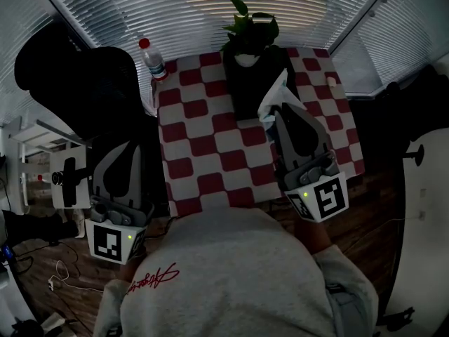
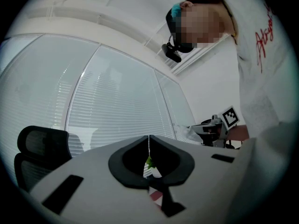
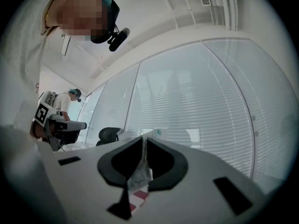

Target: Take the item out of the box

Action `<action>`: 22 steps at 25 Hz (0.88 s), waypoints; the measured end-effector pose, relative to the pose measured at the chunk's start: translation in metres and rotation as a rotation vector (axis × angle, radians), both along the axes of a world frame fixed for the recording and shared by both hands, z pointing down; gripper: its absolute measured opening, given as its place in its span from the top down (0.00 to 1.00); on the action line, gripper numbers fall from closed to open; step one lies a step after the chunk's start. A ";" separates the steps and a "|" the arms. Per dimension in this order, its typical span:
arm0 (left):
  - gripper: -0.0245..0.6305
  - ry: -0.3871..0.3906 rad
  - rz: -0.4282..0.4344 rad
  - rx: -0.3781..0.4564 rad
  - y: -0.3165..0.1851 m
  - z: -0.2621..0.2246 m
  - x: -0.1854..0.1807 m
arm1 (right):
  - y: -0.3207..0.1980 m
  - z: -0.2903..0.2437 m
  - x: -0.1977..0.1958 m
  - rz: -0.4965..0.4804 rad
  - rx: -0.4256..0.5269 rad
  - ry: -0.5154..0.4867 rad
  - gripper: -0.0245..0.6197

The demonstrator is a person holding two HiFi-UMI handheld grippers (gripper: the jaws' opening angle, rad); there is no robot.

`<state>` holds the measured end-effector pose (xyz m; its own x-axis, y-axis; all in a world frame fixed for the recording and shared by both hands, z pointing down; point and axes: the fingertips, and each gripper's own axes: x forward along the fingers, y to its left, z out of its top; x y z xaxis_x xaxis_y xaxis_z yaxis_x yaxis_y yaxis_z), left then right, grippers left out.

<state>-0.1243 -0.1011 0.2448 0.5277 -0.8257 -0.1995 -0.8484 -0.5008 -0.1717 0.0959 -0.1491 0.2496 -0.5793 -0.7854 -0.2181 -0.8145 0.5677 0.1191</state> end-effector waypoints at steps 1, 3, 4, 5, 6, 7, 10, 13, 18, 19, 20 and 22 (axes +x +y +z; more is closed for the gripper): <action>0.93 -0.001 0.000 0.000 0.000 0.000 0.000 | 0.000 -0.001 0.000 -0.002 0.002 -0.002 0.90; 0.93 0.000 -0.002 0.003 -0.001 0.000 0.000 | 0.000 -0.001 -0.001 -0.006 0.004 -0.004 0.90; 0.93 0.001 -0.002 0.004 -0.001 0.000 0.000 | 0.000 -0.001 -0.001 -0.007 0.004 -0.005 0.90; 0.93 0.001 -0.002 0.004 -0.001 0.000 0.000 | 0.000 -0.001 -0.001 -0.008 0.004 -0.006 0.90; 0.93 0.001 -0.002 0.004 -0.001 0.000 0.000 | 0.000 -0.001 -0.001 -0.009 0.004 -0.007 0.90; 0.93 0.001 -0.002 0.003 -0.002 0.000 0.000 | 0.000 -0.001 -0.001 -0.009 0.003 -0.007 0.90; 0.93 0.000 -0.001 -0.001 -0.002 0.001 0.000 | 0.001 -0.001 -0.001 -0.010 0.003 -0.009 0.90; 0.93 0.001 0.000 -0.002 -0.002 0.002 0.000 | 0.001 -0.002 0.000 -0.009 0.004 -0.014 0.90; 0.93 -0.008 0.005 0.018 -0.003 -0.001 -0.001 | 0.000 -0.001 0.000 -0.010 -0.004 -0.019 0.90; 0.94 -0.007 0.005 0.019 -0.003 -0.001 -0.001 | 0.000 -0.001 0.000 -0.010 -0.006 -0.019 0.90; 0.93 -0.005 0.005 0.011 -0.003 0.000 -0.001 | 0.000 0.000 0.001 -0.009 -0.007 -0.018 0.89; 0.93 -0.005 0.007 -0.002 -0.003 0.002 0.000 | 0.001 -0.001 0.001 -0.008 -0.004 -0.014 0.89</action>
<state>-0.1247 -0.1046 0.2465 0.5341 -0.8225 -0.1954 -0.8442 -0.5068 -0.1745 0.0967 -0.1486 0.2485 -0.5827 -0.7814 -0.2236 -0.8114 0.5749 0.1053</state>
